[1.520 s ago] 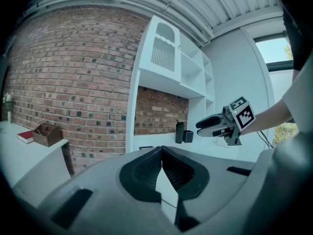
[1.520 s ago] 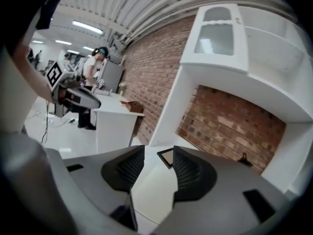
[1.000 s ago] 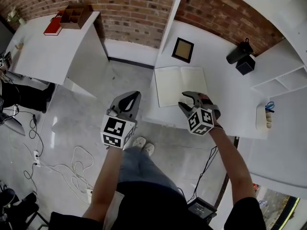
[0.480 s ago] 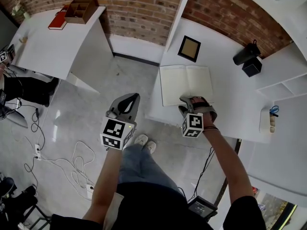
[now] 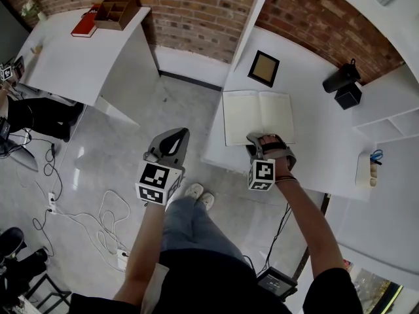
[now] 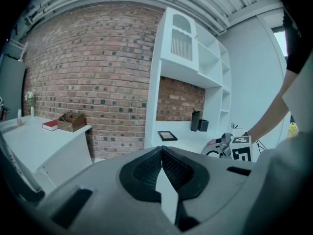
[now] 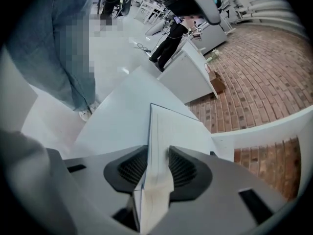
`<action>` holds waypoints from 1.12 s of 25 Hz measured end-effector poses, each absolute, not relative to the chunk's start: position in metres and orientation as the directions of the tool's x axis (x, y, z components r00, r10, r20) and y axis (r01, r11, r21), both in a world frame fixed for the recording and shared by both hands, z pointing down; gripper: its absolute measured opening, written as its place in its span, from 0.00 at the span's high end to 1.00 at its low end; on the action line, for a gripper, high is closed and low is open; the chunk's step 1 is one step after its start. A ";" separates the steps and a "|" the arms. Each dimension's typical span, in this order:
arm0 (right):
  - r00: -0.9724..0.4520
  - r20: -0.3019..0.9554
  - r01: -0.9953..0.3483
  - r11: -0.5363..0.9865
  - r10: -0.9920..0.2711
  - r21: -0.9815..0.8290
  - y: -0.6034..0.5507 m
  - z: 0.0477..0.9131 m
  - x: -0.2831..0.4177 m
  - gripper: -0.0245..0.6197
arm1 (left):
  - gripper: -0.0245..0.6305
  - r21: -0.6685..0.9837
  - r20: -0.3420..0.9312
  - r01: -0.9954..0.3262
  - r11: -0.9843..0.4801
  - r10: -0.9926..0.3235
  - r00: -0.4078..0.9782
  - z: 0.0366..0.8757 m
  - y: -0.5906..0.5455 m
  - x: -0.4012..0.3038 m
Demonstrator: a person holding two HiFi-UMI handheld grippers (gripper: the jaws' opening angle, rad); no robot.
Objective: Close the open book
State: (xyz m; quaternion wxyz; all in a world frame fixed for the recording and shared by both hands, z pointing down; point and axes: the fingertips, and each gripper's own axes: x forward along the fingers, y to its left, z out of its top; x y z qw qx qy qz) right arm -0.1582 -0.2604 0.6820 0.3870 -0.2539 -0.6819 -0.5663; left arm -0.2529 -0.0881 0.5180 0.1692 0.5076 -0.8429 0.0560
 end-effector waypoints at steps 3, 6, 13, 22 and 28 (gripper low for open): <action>-0.590 0.800 0.769 0.229 -0.105 0.597 -0.259 0.684 -0.155 0.82 | 0.95 0.079 0.348 -0.879 0.470 -0.839 -0.418 0.519 -0.090 -0.250; -0.605 0.788 0.751 0.248 -0.114 0.612 -0.258 0.682 -0.153 0.88 | 0.95 0.082 0.353 -0.883 0.461 -0.842 -0.407 0.521 -0.092 -0.248; -0.644 0.761 0.668 0.432 -0.071 0.606 -0.261 0.668 -0.153 0.91 | 0.95 0.078 0.355 -0.896 0.436 -0.852 -0.384 0.522 -0.102 -0.242; -0.765 0.644 0.355 0.833 -0.002 0.424 -0.283 0.629 -0.150 0.93 | 0.95 0.078 0.358 -0.911 0.406 -0.864 -0.355 0.522 -0.113 -0.239; -0.813 0.582 0.128 0.978 0.008 0.166 -0.308 0.623 -0.136 0.93 | 0.95 0.079 0.373 -0.922 0.379 -0.869 -0.325 0.526 -0.123 -0.231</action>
